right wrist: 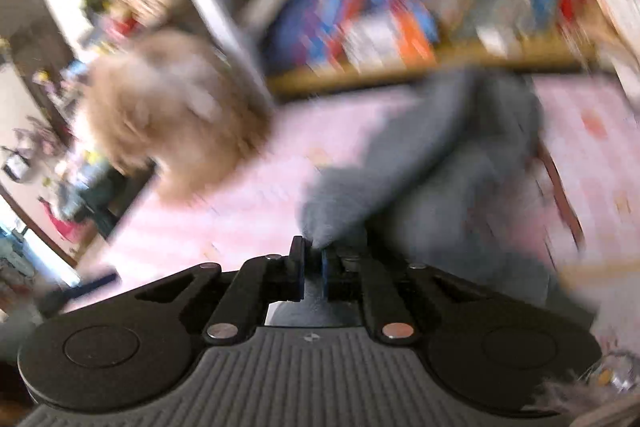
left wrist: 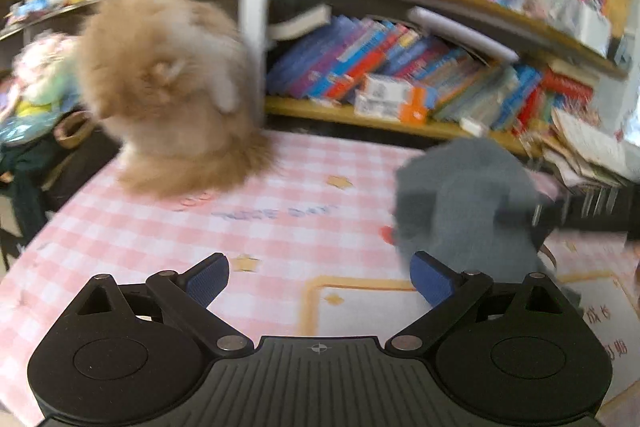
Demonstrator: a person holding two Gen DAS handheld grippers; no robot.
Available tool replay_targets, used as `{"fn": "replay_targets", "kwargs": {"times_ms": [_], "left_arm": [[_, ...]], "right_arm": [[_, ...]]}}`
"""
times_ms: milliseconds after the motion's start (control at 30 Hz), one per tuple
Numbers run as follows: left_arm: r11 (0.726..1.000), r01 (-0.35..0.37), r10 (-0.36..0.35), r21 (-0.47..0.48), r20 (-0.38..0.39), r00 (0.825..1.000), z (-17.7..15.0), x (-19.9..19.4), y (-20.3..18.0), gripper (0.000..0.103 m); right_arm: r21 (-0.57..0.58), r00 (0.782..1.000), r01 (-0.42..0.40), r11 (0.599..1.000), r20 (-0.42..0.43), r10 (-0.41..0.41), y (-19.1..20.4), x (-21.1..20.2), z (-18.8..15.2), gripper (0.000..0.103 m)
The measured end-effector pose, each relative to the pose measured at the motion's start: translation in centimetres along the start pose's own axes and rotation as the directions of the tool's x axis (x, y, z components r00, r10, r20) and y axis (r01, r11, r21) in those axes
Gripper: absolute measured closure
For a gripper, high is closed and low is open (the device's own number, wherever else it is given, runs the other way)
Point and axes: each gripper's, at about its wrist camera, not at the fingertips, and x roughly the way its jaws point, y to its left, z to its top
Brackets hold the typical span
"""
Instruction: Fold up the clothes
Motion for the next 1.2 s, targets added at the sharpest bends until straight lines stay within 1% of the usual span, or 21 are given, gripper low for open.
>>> {"fn": "replay_targets", "kwargs": {"times_ms": [67,133,167,300,433,500,567,633,700,767,833,900,933,967,1000,1033,1067,1100,1133,1167,1200], "left_arm": [[0.999,-0.016,0.017,-0.048,0.014,1.000,0.0,-0.8,2.3,0.004],[0.993,-0.041,0.043,-0.109,0.017,0.999,-0.3,-1.3,4.8,0.004],[0.989,-0.053,0.054,-0.139,0.004,0.999,-0.6,-1.3,6.0,0.004],[0.966,-0.112,0.095,-0.235,-0.083,0.992,-2.2,-0.9,9.8,0.005],[0.953,-0.124,0.101,-0.275,-0.094,0.990,-2.8,-1.4,11.5,0.005],[0.956,-0.121,0.106,-0.266,-0.067,0.992,-2.4,-1.8,11.6,0.005],[0.959,-0.118,0.110,-0.257,-0.043,0.993,-2.1,-1.9,11.5,0.005],[0.959,-0.117,0.113,-0.257,-0.029,0.993,-1.8,-1.8,11.1,0.005],[0.959,-0.120,0.118,-0.256,-0.022,0.993,-1.7,-1.5,10.6,0.005],[0.959,-0.125,0.123,-0.256,-0.021,0.992,-1.5,-1.2,10.0,0.005],[0.961,-0.125,0.122,-0.248,-0.024,0.992,-1.3,-0.8,9.3,0.005],[0.967,-0.119,0.113,-0.226,-0.038,0.993,-1.3,-0.2,8.4,0.005],[0.968,-0.121,0.112,-0.219,-0.054,0.992,-1.3,0.2,7.9,0.005],[0.970,-0.123,0.110,-0.212,-0.069,0.991,-1.4,0.6,7.4,0.005],[0.972,-0.120,0.105,-0.203,-0.085,0.991,-1.4,1.0,6.9,0.005],[0.975,-0.116,0.099,-0.191,-0.097,0.990,-1.5,1.3,6.2,0.005],[0.978,-0.111,0.093,-0.177,-0.109,0.990,-1.5,1.7,5.5,0.005],[0.983,-0.099,0.082,-0.157,-0.115,0.990,-1.4,2.0,4.8,0.005],[0.987,-0.087,0.070,-0.137,-0.121,0.990,-1.3,2.3,4.1,0.005],[0.990,-0.074,0.059,-0.117,-0.128,0.990,-1.3,2.6,3.3,0.005],[0.994,-0.059,0.046,-0.089,-0.141,0.989,-1.2,2.9,2.5,0.005]], "right_arm": [[-0.020,0.996,-0.055,0.998,0.067,0.057,2.9,-0.6,2.4,0.096],[-0.017,0.984,-0.130,0.991,0.123,0.131,5.5,-1.1,4.9,0.096],[0.001,0.974,-0.175,0.984,0.143,0.173,6.5,-1.4,6.1,0.096],[-0.022,0.930,-0.286,0.958,0.236,0.283,12.0,-2.4,11.0,0.096],[-0.023,0.861,-0.394,0.919,0.340,0.378,15.6,-4.8,15.7,0.096],[0.016,0.804,-0.468,0.883,0.422,0.419,15.6,-6.8,17.6,0.096],[0.050,0.755,-0.518,0.854,0.497,0.428,14.7,-8.8,18.8,0.096],[0.101,0.711,-0.557,0.825,0.571,0.410,12.7,-11.0,19.3,0.096],[0.163,0.688,-0.574,0.802,0.627,0.365,9.6,-12.7,19.1,0.096],[0.230,0.690,-0.555,0.800,0.665,0.288,6.2,-14.4,17.9,0.096],[0.296,0.719,-0.468,0.833,0.675,0.165,2.1,-16.1,15.6,0.096],[0.380,0.778,-0.330,0.864,0.627,0.021,-2.3,-16.7,12.2,0.096],[0.426,0.823,-0.234,0.874,0.566,-0.056,-4.3,-16.6,10.5,0.096],[0.465,0.857,-0.135,0.875,0.499,-0.133,-6.4,-16.5,8.8,0.096],[0.486,0.894,-0.027,0.873,0.403,-0.197,-8.5,-15.9,7.1,0.096],[0.511,0.924,0.077,0.856,0.286,-0.254,-10.7,-15.0,5.4,0.096],[0.514,0.940,0.155,0.844,0.186,-0.286,-12.2,-14.0,4.0,0.096],[0.510,0.945,0.232,0.828,0.085,-0.317,-13.8,-13.1,2.6,0.095],[0.497,0.938,0.309,0.811,-0.017,-0.346,-15.3,-12.1,1.2,0.095],[0.477,0.921,0.380,0.792,-0.115,-0.373,-16.9,-11.1,-0.2,0.091],[0.478,0.917,0.389,0.787,-0.118,-0.381,-17.3,-11.1,-0.9,0.089]]}}
